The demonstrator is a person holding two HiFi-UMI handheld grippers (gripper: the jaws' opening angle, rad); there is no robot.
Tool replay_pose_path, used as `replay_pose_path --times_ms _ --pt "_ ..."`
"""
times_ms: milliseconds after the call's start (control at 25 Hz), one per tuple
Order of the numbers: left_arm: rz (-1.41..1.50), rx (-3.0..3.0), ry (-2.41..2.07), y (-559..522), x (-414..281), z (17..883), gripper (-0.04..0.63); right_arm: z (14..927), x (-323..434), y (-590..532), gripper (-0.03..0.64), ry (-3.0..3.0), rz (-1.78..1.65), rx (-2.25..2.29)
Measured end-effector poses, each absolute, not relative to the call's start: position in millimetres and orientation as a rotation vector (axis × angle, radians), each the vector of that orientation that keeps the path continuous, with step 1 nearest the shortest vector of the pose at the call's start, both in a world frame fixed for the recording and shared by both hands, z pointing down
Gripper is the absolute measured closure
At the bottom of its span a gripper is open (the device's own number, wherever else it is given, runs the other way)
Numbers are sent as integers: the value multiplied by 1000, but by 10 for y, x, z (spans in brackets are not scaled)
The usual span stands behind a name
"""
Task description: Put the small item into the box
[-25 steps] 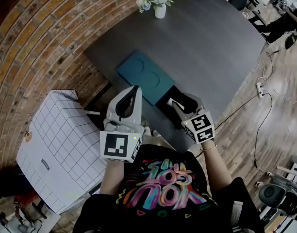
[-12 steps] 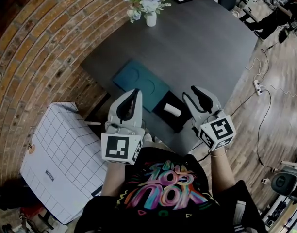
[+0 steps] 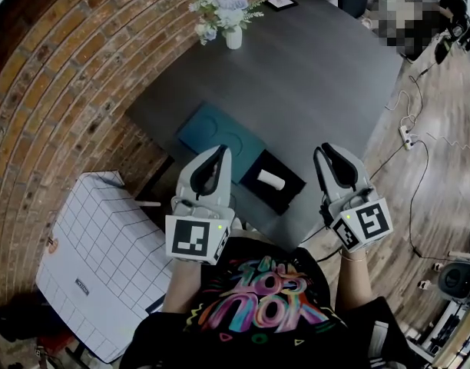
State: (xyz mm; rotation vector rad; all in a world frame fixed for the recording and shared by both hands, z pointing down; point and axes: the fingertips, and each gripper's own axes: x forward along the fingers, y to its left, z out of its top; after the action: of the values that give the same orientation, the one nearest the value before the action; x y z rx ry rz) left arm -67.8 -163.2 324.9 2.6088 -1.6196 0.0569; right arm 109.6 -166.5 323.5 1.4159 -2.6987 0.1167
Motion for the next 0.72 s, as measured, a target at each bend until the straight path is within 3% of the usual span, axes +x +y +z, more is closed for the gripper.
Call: replay_pose_path --times_ms 320,720 --pt "67 2607 -1590 -1628 -609 3252 594 3232 1056 -1618 615 -2717 131 1453" --pt "73 2612 -1582 -1625 -594 3262 594 3294 1019 -1613 615 -2720 176 1440"
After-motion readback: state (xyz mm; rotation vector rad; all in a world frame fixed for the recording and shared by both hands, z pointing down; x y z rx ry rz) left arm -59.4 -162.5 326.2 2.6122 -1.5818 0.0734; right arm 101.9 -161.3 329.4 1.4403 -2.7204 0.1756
